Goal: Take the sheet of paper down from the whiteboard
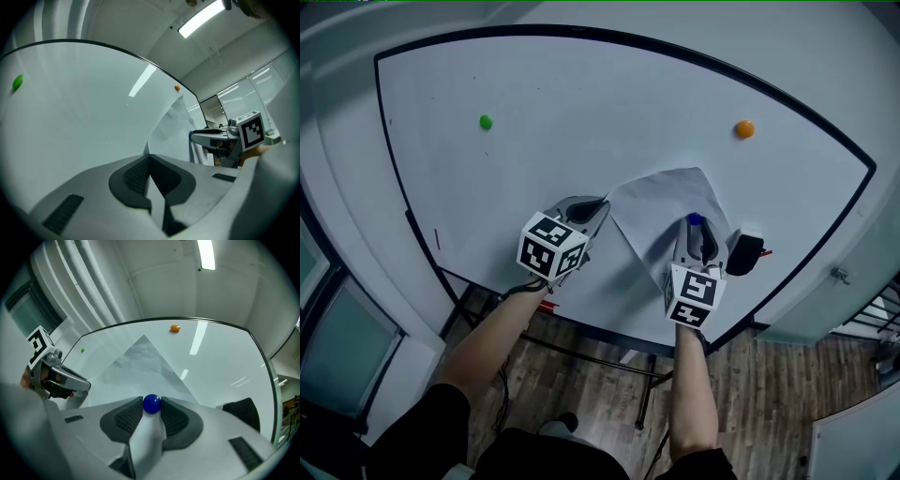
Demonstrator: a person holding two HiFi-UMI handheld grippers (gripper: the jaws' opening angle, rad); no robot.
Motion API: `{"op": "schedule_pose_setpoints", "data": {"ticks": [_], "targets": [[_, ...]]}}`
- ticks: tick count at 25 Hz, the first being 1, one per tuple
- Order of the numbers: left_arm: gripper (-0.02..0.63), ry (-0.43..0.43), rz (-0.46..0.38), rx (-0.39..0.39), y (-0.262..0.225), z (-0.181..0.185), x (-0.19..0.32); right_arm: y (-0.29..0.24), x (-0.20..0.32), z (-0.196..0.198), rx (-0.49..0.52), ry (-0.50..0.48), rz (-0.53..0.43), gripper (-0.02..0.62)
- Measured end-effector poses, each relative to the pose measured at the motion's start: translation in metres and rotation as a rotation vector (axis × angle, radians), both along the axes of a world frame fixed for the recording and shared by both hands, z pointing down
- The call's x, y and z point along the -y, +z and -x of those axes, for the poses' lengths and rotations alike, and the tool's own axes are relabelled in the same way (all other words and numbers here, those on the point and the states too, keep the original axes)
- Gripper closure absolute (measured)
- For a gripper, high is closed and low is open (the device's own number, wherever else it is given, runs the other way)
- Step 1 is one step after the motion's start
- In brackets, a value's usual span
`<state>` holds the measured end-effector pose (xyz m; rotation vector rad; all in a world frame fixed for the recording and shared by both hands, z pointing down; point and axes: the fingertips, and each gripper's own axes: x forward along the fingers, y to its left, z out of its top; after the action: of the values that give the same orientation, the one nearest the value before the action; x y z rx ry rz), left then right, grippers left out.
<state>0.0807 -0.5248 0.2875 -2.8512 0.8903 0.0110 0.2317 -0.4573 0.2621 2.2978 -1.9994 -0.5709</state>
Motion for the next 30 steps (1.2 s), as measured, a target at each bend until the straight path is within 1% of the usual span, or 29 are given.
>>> {"op": "schedule_pose_setpoints", "data": {"ticks": [9,17,23,30], "targets": [[0.586,-0.014,0.016,0.008,0.0026,0.0027,0.0034,0.0009,0.0038,0.0020,-0.001,-0.005,-0.002,0.469],[0.586,-0.029,0.027,0.005,0.0030,0.0016,0.0021,0.0008,0.0006,0.0011,0.021,-0.004,-0.010,0.469],[0.586,-0.044,0.016,0.016,0.0032,0.0011,0.0022,0.0012,0.0013,0.0004,0.032,0.000,-0.004,0.469],[0.587,-0.059,0.019,0.011,0.0030,0.0018,0.0023,0.0014,0.0008,0.0002,0.040,0.002,0.007,0.469]]}}
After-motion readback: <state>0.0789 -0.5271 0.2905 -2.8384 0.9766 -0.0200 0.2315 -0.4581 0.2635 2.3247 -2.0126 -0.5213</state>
